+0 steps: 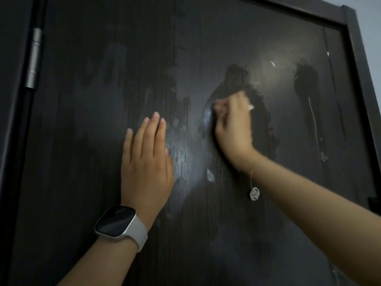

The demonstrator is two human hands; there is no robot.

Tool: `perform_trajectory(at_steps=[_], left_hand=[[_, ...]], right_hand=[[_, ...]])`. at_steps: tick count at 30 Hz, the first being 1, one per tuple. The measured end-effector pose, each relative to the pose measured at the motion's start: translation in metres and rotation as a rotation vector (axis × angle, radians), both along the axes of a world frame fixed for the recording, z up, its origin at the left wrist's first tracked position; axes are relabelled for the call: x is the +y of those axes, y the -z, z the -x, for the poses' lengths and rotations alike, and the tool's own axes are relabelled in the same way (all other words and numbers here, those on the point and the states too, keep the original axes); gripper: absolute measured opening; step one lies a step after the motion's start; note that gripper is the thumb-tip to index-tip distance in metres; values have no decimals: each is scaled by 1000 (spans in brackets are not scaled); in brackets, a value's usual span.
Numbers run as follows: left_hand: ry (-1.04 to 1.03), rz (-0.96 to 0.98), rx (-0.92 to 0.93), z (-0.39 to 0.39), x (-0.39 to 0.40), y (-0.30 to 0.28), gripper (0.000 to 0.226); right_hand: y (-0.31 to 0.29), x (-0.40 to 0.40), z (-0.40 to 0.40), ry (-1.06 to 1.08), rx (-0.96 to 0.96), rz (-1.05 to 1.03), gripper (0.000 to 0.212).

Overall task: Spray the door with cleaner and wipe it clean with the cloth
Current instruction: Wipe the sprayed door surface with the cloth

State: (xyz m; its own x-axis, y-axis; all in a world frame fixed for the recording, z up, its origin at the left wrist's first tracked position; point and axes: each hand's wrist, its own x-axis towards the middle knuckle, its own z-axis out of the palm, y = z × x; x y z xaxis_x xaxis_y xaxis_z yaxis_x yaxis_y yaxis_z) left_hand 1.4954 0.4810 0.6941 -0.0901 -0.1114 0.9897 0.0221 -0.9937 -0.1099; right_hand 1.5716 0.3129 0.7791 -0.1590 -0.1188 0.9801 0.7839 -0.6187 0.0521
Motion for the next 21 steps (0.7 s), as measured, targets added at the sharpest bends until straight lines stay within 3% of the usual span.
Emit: perform_trajectory(at_steps=[4, 6, 9, 11, 13, 17, 18, 19, 21], left_hand=[[-24, 104, -42, 1, 1, 0, 54], [-5, 156, -50, 1, 1, -1, 53], [4, 158, -27, -2, 0, -1, 52], [-4, 149, -21, -3, 0, -2, 52], [-16, 146, -20, -4, 0, -2, 51], [-49, 148, -15, -5, 1, -2, 53], [-47, 149, -15, -4, 1, -2, 53], [-43, 148, -21, -4, 1, -2, 52], [-46, 141, -23, -3, 2, -2, 51]], right_hand=[[39, 25, 24, 24, -245, 661, 22], [2, 10, 12, 79, -265, 529, 21], [-69, -28, -12, 33, -32, -33, 21], [-85, -31, -18, 25, 83, -219, 17], [-70, -4, -7, 4, 31, -167, 14], [-10, 49, 21, -7, -254, 514, 5], [-18, 43, 20, 2, -287, 569, 5], [-34, 31, 14, 18, -289, 507, 6], [-74, -6, -7, 32, -193, 140, 11]])
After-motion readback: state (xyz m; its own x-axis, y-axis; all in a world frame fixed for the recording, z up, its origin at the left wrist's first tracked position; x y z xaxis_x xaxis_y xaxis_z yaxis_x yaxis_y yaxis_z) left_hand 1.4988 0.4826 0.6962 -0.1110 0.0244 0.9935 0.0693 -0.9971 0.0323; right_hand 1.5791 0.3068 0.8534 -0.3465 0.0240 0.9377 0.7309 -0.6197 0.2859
